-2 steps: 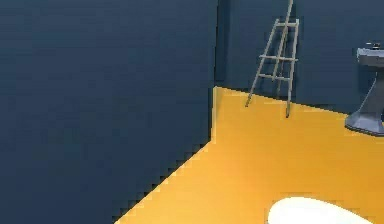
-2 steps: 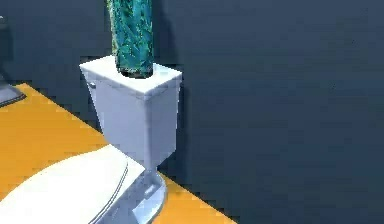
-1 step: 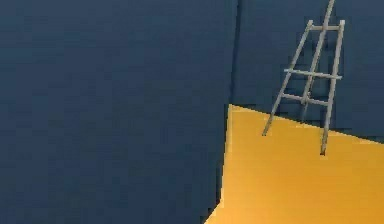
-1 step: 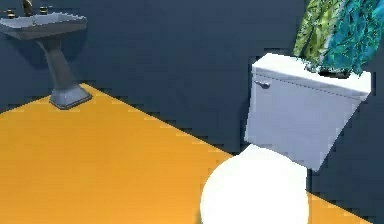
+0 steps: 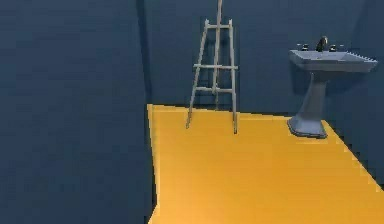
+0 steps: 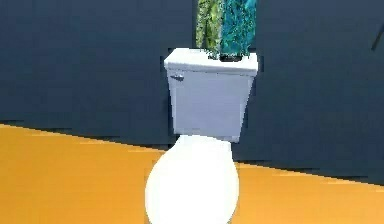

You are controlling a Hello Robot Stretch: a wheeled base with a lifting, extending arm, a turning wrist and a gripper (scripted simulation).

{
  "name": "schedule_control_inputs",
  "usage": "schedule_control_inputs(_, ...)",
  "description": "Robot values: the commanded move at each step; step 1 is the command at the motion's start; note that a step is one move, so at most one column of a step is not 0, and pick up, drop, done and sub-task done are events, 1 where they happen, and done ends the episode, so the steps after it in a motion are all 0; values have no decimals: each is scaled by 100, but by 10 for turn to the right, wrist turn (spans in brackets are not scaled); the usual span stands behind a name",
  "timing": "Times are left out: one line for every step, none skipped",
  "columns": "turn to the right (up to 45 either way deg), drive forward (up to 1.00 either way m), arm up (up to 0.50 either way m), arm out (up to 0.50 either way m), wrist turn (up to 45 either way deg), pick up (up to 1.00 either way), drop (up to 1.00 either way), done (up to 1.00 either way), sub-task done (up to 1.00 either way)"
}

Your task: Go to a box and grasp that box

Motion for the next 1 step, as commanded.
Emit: schedule_control_inputs(0, 100, 0, 0, 0, 0, 0, 0, 0)
